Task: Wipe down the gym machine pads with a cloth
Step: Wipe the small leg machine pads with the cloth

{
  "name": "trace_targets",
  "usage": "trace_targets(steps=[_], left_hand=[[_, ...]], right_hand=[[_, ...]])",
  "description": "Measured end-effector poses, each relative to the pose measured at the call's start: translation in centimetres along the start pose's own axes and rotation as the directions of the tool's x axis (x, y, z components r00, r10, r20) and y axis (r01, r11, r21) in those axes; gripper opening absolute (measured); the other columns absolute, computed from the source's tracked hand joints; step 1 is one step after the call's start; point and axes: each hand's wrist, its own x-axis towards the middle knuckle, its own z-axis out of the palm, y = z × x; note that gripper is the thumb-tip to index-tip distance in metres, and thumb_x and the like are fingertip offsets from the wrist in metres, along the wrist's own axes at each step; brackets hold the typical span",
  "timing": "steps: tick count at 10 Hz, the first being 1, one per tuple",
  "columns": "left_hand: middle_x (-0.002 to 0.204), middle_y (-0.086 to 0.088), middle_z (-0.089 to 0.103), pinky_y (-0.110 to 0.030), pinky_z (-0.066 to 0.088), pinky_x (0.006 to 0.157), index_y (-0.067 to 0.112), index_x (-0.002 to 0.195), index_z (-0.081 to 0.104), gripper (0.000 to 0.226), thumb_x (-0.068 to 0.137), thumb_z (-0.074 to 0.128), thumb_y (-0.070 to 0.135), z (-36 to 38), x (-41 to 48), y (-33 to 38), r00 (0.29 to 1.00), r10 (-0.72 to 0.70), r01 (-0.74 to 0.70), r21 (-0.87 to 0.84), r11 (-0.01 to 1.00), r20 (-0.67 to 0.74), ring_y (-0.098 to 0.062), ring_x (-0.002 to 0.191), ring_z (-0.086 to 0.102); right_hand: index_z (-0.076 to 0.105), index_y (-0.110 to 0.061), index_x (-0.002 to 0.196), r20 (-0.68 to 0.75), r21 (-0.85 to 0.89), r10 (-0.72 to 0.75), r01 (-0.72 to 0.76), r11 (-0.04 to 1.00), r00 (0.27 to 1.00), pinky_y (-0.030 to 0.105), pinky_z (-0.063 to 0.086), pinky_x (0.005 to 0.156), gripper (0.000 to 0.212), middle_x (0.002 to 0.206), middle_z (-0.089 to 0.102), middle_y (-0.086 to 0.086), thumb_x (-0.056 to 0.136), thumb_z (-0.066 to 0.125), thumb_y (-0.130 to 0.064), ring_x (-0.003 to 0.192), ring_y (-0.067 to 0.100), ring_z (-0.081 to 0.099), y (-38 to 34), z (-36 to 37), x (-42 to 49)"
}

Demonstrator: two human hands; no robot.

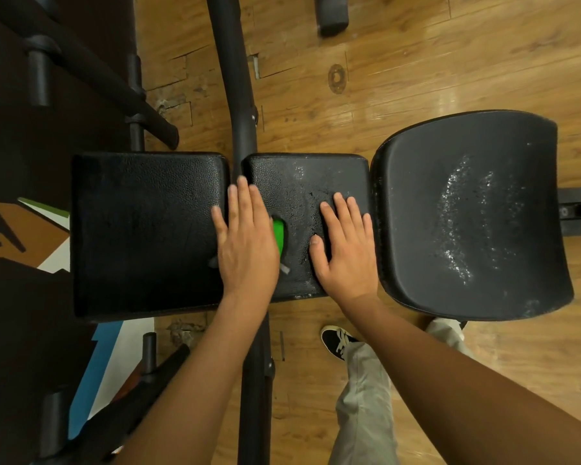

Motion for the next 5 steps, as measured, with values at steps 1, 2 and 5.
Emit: trace_targets(steps=[1, 2, 5], left_hand=[[0.169, -0.018, 0.006, -0.052, 0.002, 0.124, 0.001, 0.160, 0.013, 0.060, 0.108, 0.033, 0.022, -0.5, 3.2, 0.1, 1.000, 0.007, -0.007, -0.015, 1.000, -0.008, -0.030, 0.157, 0.005], [0.168, -0.020, 0.004, -0.050, 0.002, 0.124, 0.000, 0.160, 0.010, 0.060, 0.108, 0.026, 0.027, -0.4, 2.1, -0.4, 0.998, 0.059, -0.059, -0.005, 0.998, -0.020, -0.031, 0.157, 0.005], [0.167, -0.021, -0.005, -0.049, -0.011, 0.122, 0.002, 0.160, 0.004, 0.076, 0.101, 0.049, 0.022, 0.7, -7.9, -0.3, 0.987, 0.107, -0.121, 0.116, 0.986, 0.124, -0.034, 0.154, -0.008]], right_hand=[[0.042, -0.017, 0.155, -0.003, -0.005, 0.000, 0.000, 1.000, 1.000, 0.052, 0.012, 0.127, 0.057, 0.167, 0.029, 0.005, 0.102, 0.042, -0.038, 0.158, 0.022, 0.013, 0.0, 0.0, 0.1], [0.042, -0.017, 0.155, -0.004, -0.006, -0.005, 0.005, 1.000, 1.000, 0.051, 0.012, 0.127, 0.057, 0.167, 0.029, 0.005, 0.102, 0.042, -0.038, 0.158, 0.022, 0.013, 0.1, 0.0, 0.0], [0.042, -0.017, 0.155, 0.003, 0.008, -0.005, 0.005, 1.000, 1.000, 0.051, 0.012, 0.127, 0.057, 0.167, 0.029, 0.005, 0.102, 0.041, -0.039, 0.158, 0.021, 0.012, 0.0, 0.0, 0.0]])
